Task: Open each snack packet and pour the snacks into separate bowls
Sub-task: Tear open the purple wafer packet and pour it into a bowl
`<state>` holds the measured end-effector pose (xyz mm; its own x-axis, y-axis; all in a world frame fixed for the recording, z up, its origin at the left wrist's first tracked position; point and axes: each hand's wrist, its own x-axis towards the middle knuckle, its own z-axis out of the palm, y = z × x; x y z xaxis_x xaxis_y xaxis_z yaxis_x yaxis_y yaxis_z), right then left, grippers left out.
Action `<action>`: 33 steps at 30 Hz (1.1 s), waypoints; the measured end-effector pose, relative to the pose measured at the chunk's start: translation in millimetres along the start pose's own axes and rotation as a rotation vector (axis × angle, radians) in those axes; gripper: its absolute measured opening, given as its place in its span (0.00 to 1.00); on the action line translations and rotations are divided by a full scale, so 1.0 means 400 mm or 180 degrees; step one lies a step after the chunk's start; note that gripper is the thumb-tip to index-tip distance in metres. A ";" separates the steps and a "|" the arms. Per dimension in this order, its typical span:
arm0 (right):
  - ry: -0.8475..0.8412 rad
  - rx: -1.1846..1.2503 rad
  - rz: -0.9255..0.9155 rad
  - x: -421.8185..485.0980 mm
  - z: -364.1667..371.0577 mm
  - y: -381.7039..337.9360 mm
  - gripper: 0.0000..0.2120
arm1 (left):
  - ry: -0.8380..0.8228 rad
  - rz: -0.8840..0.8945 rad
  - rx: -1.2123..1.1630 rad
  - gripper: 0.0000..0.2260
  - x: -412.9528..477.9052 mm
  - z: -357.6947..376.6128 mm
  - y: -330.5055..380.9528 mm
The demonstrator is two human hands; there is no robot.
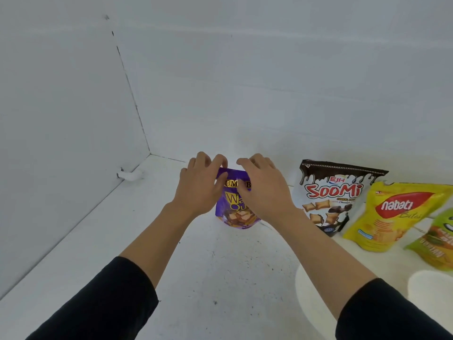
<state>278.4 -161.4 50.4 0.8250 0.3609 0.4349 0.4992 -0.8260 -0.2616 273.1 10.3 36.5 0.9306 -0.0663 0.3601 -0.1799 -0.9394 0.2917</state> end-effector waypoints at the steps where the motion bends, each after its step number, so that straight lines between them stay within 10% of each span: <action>1: 0.0037 -0.0020 0.0024 0.002 0.002 -0.002 0.16 | -0.0031 0.0036 -0.0072 0.09 -0.001 -0.001 -0.001; 33: 0.0170 0.0883 -0.1042 -0.410 -0.130 -0.112 0.04 | 0.0331 -0.0526 -0.0156 0.02 -0.548 -0.170 0.223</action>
<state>106.7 -206.1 35.7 0.6000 0.5557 0.5756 0.7907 -0.5213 -0.3210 31.4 -36.2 44.0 0.9112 0.1248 0.3925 -0.0451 -0.9171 0.3962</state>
